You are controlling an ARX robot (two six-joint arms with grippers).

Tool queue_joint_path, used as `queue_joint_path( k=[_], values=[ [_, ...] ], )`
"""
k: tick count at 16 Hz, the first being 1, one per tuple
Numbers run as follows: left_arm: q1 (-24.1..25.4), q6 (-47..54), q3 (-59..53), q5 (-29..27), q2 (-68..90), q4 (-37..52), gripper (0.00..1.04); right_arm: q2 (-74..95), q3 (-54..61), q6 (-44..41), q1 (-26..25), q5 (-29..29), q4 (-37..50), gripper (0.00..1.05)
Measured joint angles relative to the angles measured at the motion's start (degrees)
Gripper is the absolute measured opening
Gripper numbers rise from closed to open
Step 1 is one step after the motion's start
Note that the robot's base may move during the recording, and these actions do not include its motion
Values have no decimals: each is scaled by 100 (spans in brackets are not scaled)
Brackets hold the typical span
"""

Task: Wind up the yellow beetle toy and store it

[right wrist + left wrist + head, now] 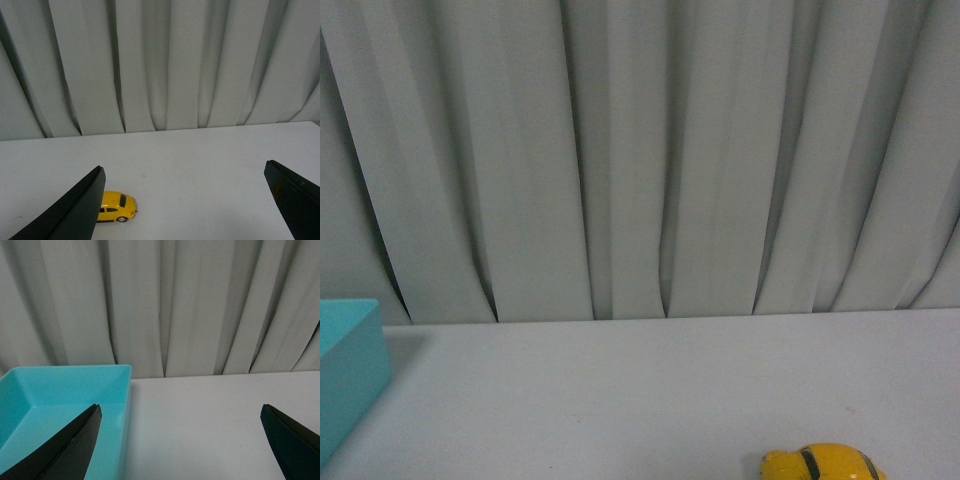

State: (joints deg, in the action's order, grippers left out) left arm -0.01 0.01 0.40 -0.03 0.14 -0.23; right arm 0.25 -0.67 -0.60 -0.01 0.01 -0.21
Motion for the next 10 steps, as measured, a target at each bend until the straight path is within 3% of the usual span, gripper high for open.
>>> queue_joint_path(
  k=[6,7,8,10],
  values=[
    [0,0,0,0,0,2,98,17,0,20,33,103,9,98],
    [0,0,2,-2,0,2,98,599,-15,175,166,708,754,98],
    [0,0,0,0,0,2,98,2179,-87,210,-337,463,2216,98],
    [0,0,0,0,0,2,98,3880,-321,205,-817,-365,3764,98]
  ],
)
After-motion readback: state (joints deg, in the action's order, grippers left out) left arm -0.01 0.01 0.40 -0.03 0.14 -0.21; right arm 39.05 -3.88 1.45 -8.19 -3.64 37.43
